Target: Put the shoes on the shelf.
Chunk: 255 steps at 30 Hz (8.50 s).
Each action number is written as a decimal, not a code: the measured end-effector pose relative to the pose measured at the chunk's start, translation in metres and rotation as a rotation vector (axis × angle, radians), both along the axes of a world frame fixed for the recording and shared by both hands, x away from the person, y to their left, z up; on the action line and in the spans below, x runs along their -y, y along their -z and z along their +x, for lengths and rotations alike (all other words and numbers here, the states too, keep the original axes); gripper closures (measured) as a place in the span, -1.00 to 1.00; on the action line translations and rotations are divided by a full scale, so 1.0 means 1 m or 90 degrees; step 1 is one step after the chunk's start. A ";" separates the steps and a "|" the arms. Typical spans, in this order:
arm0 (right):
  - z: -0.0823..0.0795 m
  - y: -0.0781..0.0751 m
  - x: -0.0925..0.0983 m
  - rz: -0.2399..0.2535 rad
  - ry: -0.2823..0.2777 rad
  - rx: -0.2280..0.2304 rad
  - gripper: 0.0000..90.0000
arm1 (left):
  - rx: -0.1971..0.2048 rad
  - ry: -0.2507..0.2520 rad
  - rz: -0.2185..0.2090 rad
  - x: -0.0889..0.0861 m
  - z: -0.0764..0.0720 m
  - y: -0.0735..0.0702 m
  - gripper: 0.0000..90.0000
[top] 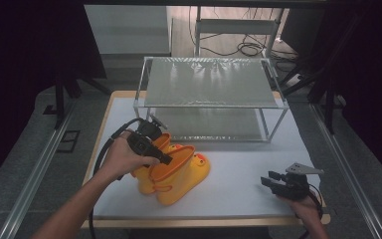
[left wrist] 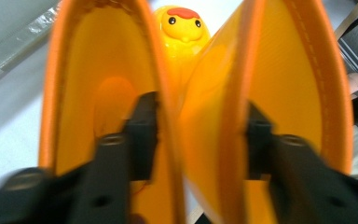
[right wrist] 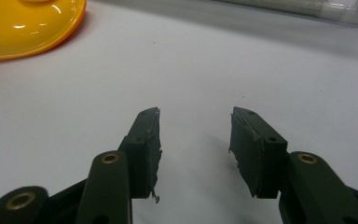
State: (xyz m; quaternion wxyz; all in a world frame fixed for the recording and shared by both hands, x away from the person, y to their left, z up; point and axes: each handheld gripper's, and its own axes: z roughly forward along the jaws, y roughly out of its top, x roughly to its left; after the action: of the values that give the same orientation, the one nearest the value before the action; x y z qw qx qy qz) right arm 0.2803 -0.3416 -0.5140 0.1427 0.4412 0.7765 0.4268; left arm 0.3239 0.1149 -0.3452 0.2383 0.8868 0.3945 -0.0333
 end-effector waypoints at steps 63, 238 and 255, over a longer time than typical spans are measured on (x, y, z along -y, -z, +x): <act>0.002 -0.001 0.017 0.029 0.034 -0.006 0.19 | 0.018 0.128 -0.157 0.096 0.018 -0.130 0.83; 0.002 -0.001 0.022 0.026 0.050 0.005 0.20 | 0.154 -0.116 -0.158 -0.010 0.096 -0.092 1.00; 0.002 0.002 0.022 0.025 0.052 -0.003 0.20 | 0.126 -0.192 -0.130 -0.015 0.137 -0.041 0.98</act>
State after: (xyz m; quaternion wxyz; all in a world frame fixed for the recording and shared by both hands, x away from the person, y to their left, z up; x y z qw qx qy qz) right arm 0.2826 -0.3632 -0.5156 0.1492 0.4761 0.7496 0.4349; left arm 0.4609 0.1294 -0.3044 0.3669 0.7878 0.4922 0.0503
